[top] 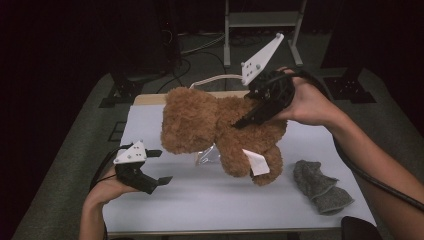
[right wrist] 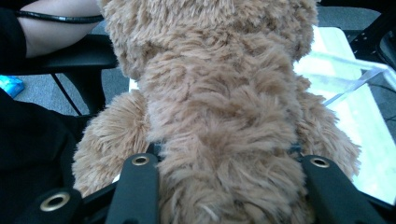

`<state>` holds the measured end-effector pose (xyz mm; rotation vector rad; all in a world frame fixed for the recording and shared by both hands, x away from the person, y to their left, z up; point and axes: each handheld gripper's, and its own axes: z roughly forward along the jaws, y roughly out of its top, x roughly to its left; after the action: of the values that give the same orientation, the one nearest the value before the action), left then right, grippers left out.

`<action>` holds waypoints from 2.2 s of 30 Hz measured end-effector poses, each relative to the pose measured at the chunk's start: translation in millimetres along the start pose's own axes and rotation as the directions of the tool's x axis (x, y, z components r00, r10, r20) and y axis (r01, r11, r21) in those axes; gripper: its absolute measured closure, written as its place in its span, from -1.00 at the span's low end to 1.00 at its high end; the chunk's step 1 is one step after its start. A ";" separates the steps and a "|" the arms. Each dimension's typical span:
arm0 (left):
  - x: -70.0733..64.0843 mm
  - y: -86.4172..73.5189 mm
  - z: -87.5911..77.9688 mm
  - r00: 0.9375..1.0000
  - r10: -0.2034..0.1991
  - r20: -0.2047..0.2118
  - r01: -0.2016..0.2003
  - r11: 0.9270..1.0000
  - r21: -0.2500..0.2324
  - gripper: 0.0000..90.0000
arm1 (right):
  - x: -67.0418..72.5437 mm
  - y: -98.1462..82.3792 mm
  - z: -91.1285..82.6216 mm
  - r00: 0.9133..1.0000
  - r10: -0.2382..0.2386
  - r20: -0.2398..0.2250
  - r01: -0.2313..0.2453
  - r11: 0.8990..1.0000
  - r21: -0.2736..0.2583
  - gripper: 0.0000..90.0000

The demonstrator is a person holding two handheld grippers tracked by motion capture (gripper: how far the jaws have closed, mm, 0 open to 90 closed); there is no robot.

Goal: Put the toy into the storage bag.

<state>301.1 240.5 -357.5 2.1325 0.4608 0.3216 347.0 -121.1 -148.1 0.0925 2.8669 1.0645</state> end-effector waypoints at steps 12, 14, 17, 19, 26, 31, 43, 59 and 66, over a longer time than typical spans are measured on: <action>2.1 -0.8 -2.5 1.000 0.000 -0.001 0.000 1.000 -0.007 -0.82 | -17.5 31.7 -24.4 1.000 -0.005 0.023 0.005 1.000 0.008 0.26; 2.1 -0.6 -3.4 1.000 -0.001 -0.003 0.001 1.000 -0.009 -0.82 | -19.3 33.5 -25.6 1.000 -0.008 0.027 0.008 1.000 0.011 0.26; 2.7 -0.8 -5.2 1.000 -0.003 -0.006 0.003 1.000 -0.016 -0.82 | -28.0 38.8 -28.7 1.000 -0.003 0.031 0.003 1.000 0.013 0.26; 3.5 -1.3 -5.4 1.000 -0.002 -0.007 0.002 1.000 -0.011 -0.82 | -32.7 41.6 -29.2 0.999 -0.002 0.032 0.001 1.000 0.013 0.25; 4.7 -2.9 -6.8 1.000 -0.009 -0.010 0.008 1.000 -0.013 -0.82 | -53.8 53.6 -29.3 0.999 0.011 0.036 -0.011 1.000 0.008 0.25; 5.0 -4.7 -8.1 1.000 -0.009 -0.009 0.009 1.000 -0.009 -0.82 | -73.8 62.7 -27.6 0.999 0.022 0.049 -0.022 1.000 0.008 0.23; 7.4 -7.6 -13.3 1.000 -0.017 -0.022 0.017 1.000 -0.012 -0.82 | -129.3 68.3 -12.5 0.996 0.072 0.057 -0.073 0.997 0.013 0.23; 8.0 -10.4 -11.7 0.999 -0.033 -0.014 0.033 0.999 -0.007 -0.82 | -164.6 57.7 16.8 0.992 0.105 0.064 -0.108 0.993 0.048 0.22; 6.0 -9.8 -9.8 1.000 -0.028 -0.006 0.028 1.000 0.000 -0.82 | -146.9 49.5 28.2 0.996 0.093 0.016 -0.094 0.995 0.041 0.22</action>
<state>300.6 255.4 -359.8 2.1244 0.4936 0.3129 497.3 -77.8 -128.9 0.2385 2.8989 1.0146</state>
